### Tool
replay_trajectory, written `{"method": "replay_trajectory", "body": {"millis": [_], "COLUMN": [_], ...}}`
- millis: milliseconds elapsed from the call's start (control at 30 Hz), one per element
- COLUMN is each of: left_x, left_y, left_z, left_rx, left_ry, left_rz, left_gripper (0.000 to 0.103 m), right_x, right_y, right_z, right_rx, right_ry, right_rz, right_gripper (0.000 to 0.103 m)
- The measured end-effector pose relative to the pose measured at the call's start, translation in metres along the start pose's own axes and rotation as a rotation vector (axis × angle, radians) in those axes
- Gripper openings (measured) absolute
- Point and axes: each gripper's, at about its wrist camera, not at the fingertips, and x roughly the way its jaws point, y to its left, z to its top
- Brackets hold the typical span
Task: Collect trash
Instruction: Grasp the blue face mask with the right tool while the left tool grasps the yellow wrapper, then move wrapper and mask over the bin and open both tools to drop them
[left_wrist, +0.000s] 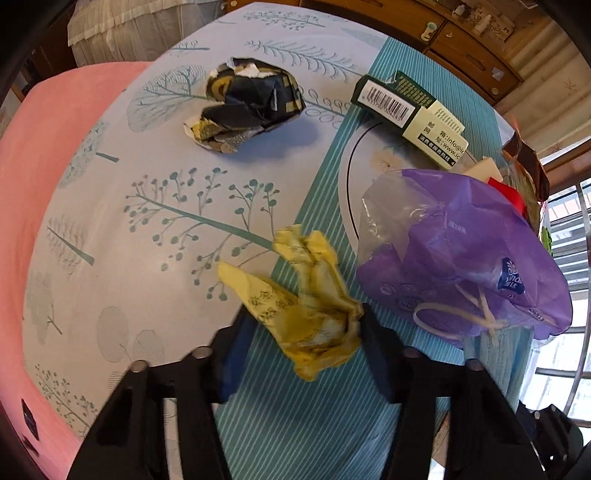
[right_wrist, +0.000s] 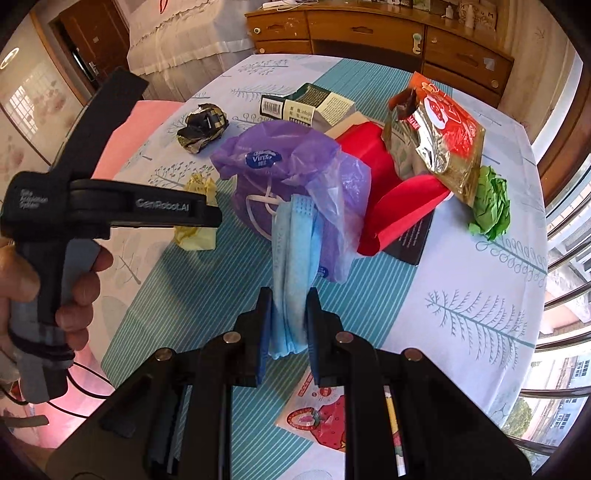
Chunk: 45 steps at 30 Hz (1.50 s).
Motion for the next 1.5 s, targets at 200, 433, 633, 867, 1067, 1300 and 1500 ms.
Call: {"method": "replay_trajectory", "body": {"millis": [200,433,633,867,1067,1300,1500], "left_x": [-0.005,-0.037,-0.077,-0.142,-0.179,-0.195,-0.195], "left_y": [0.004,0.017,0.029,0.062,0.096,0.127,0.135], "left_z": [-0.007,-0.037,-0.069,-0.119,-0.173,-0.242,-0.285], "left_rx": [0.023,0.098,0.213,0.417,0.557,0.679,0.716], "left_ry": [-0.026,-0.053,-0.084,-0.158,-0.215,-0.204,-0.184], "left_rz": [0.000,-0.022,-0.067,-0.093,-0.127,-0.168,-0.205], "left_gripper": [0.034,0.033,0.033,0.033,0.033,0.033,0.033], "right_x": [-0.004,-0.017,-0.042,-0.077,-0.100,-0.123,-0.135], "right_y": [0.007,0.026,0.060,0.116,0.173,0.223,0.242], "right_z": [-0.007,-0.014,-0.031,-0.073,-0.122,-0.184,-0.231], "right_rx": [0.005,0.036,0.089,0.192,0.285,0.365,0.404], "right_ry": [-0.003,-0.032,-0.080,-0.154,-0.199,-0.228,-0.192], "right_rz": [-0.008,-0.032,-0.074,-0.135,-0.182,-0.210,-0.225], "right_gripper": [0.014,0.014,0.014,0.014,0.014,0.014,0.014]}}
